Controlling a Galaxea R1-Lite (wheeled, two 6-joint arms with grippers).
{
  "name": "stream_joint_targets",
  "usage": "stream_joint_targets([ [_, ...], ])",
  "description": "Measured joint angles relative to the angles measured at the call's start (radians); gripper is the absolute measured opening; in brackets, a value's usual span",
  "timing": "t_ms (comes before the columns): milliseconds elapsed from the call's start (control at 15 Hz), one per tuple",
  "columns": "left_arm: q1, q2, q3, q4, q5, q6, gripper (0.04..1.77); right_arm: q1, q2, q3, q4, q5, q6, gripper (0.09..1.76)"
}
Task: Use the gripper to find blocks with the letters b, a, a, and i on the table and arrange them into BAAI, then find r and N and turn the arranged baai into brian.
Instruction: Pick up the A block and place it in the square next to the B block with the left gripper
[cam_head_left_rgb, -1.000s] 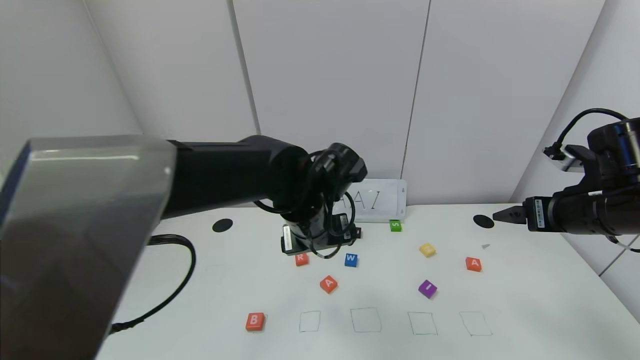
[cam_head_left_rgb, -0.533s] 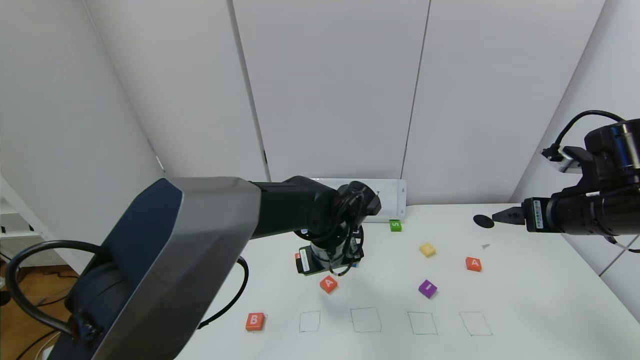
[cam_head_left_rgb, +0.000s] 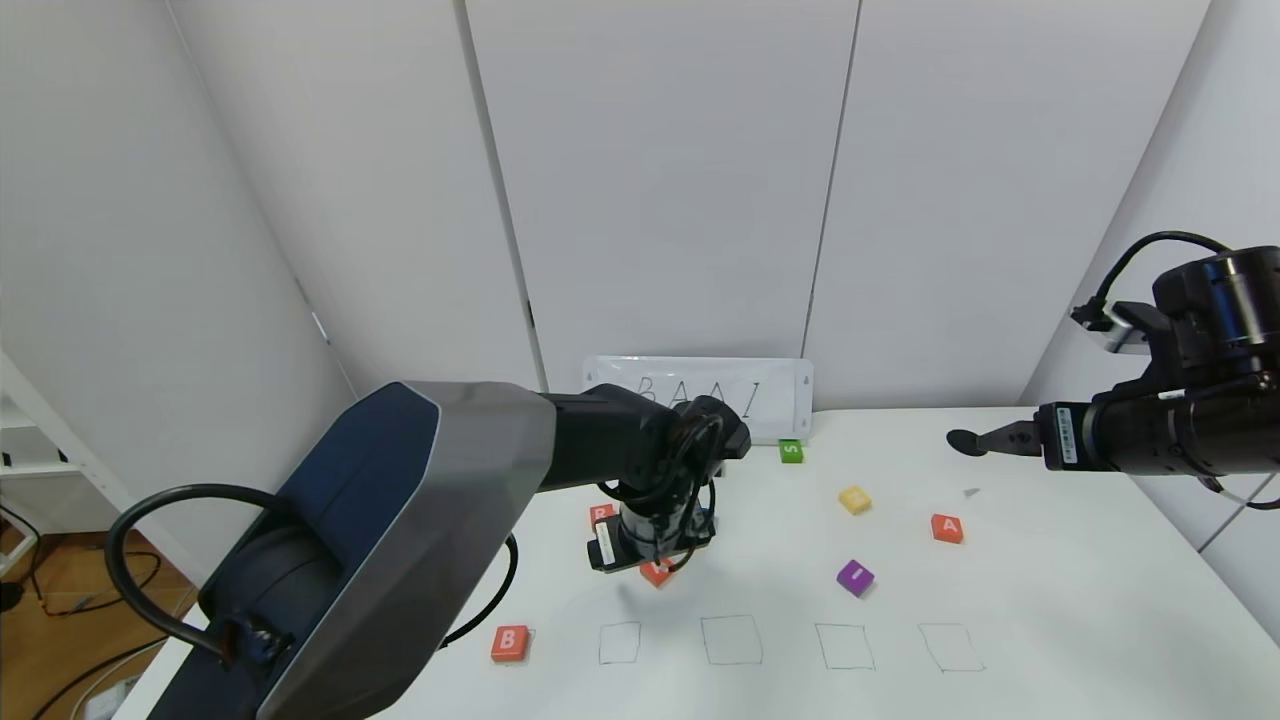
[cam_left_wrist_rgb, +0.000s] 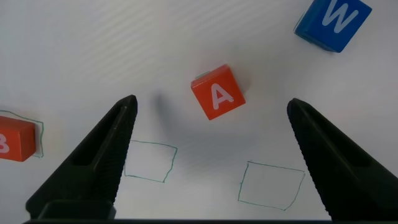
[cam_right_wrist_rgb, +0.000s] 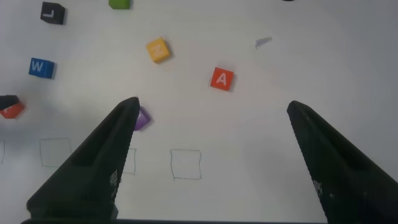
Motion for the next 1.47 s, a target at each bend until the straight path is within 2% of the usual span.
stream_joint_targets([
  [1467, 0.003, 0.071, -0.001, -0.04, 0.006, 0.0, 1.72, -0.001, 0.012, 0.002, 0.0, -0.002, -0.001, 1.71],
])
